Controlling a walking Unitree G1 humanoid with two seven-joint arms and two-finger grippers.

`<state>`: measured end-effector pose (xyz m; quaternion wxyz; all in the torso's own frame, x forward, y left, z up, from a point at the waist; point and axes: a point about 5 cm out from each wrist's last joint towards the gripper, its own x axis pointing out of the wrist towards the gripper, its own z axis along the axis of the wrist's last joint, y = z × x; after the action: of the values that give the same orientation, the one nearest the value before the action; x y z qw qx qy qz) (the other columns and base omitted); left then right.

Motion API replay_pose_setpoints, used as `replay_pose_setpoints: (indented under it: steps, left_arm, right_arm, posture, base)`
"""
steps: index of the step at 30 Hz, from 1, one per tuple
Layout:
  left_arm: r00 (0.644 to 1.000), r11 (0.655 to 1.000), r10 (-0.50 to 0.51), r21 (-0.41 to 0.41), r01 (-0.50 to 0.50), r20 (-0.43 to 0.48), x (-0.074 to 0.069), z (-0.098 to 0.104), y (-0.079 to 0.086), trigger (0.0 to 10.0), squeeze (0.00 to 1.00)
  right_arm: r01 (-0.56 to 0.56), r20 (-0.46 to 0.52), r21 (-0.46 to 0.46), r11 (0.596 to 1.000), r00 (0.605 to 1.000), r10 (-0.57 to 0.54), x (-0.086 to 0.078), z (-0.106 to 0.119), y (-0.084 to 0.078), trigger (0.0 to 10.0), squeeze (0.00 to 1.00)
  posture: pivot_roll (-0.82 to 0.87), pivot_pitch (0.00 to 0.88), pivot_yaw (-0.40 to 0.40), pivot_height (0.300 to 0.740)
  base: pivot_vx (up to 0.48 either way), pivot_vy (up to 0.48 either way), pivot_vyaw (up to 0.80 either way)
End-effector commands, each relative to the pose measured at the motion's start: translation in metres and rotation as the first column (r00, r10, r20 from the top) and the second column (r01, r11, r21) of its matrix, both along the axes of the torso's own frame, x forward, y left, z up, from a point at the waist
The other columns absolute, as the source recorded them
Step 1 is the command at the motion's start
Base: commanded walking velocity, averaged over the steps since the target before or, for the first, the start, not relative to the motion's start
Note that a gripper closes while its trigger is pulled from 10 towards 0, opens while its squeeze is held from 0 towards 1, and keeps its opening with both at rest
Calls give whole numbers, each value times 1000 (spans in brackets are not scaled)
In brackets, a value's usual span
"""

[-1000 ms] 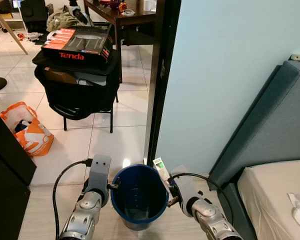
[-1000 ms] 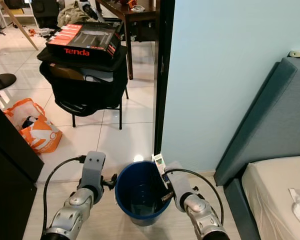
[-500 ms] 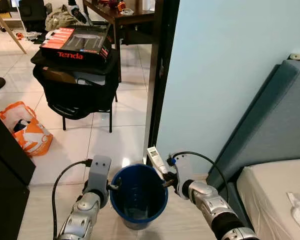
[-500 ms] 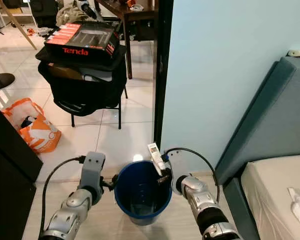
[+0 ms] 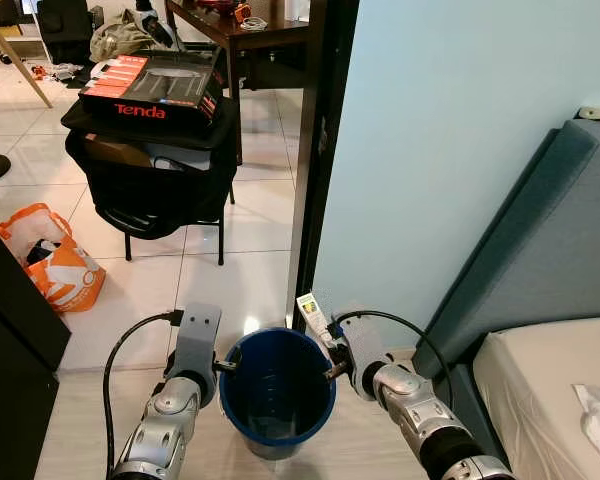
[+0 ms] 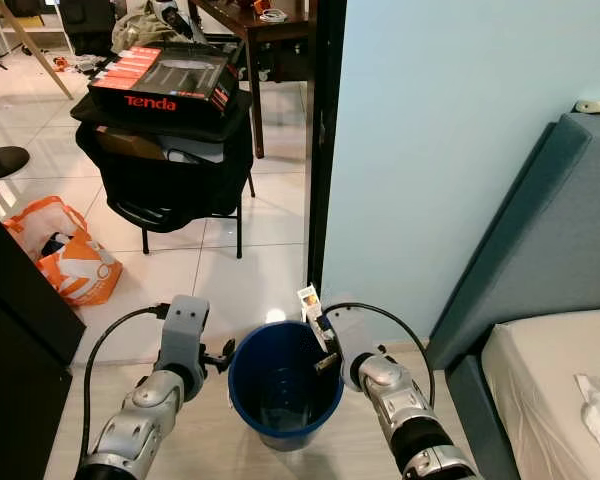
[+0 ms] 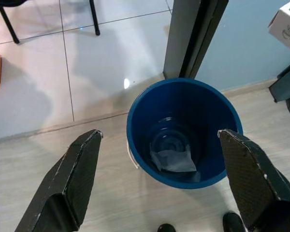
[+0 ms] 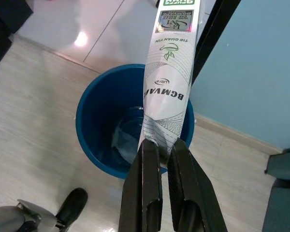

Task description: Clean up the room

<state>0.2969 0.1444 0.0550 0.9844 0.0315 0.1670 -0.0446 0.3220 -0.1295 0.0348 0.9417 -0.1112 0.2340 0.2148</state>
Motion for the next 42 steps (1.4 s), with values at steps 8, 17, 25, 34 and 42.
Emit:
replay_pose_setpoints:
  steps: [8,17,25,34,42]
  left_arm:
    - [1000,1000,13,23,-12,-26,-3,-6,2,10000,0]
    - [1000,1000,13,26,-13,-28,-2,-5,0,10000,0]
    - [999,1000,8,28,-7,-31,-2,-6,0,10000,0]
    - [999,1000,6,29,-5,-32,-2,-5,1,10000,0]
    - [1000,1000,-3,29,4,-30,-2,-5,0,10000,0]
  right_arm:
    - [86,24,37,996,996,-87,1,-1,-2,10000,0]
    - [85,31,43,995,996,-87,1,-1,1,10000,0]
    - [79,29,43,996,996,-80,2,-1,2,10000,0]
    - [78,28,43,996,996,-80,2,-1,2,10000,0]
    - [78,29,47,996,996,-79,2,-1,2,10000,0]
  posture:
    - [25,144,-17,727]
    - [25,146,-16,697]
    - [25,146,-15,652]
    - [29,138,-14,627]
    - [29,136,-14,612]
  base:
    - [0,0,0]
    - [0,0,0]
    - [0,0,0]
    - [0,0,0]
    - [0,0,0]
